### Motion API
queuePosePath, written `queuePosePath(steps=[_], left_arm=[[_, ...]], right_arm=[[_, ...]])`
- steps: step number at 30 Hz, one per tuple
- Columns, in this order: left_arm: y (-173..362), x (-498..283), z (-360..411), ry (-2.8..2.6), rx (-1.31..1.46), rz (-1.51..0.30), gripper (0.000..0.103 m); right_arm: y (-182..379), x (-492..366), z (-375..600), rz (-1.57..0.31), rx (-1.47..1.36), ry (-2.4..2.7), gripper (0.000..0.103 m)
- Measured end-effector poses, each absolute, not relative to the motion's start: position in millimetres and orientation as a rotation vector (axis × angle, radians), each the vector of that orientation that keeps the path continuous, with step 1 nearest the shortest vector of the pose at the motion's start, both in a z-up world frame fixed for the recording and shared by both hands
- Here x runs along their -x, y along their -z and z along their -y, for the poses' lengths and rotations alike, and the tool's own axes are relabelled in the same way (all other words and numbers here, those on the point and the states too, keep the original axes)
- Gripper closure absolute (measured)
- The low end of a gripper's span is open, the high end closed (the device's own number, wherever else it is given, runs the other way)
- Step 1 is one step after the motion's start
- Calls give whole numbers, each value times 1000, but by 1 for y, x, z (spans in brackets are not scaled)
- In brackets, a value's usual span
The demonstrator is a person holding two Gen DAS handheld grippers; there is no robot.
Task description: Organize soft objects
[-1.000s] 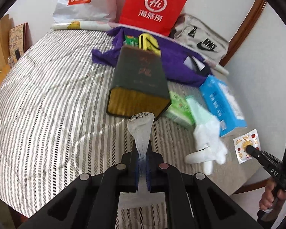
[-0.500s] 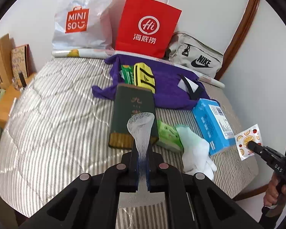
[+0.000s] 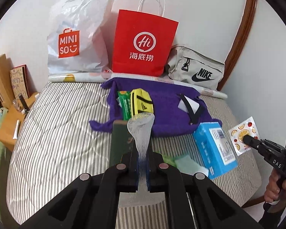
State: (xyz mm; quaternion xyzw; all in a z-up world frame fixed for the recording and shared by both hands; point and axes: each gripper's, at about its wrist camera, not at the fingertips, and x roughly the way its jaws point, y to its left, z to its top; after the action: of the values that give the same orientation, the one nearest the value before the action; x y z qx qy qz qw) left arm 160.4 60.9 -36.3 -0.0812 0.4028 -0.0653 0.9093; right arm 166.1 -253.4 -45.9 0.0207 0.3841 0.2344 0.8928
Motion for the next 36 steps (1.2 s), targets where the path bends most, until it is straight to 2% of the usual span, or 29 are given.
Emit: queuePosePath(steps=[14, 36], left_arm=[[42, -245, -55, 167, 214, -876, 97], [66, -320, -39, 183, 210, -939, 97]], right_arm=[[51, -258, 241, -809, -21, -493, 99], [133, -351, 213, -1043, -15, -558, 99]])
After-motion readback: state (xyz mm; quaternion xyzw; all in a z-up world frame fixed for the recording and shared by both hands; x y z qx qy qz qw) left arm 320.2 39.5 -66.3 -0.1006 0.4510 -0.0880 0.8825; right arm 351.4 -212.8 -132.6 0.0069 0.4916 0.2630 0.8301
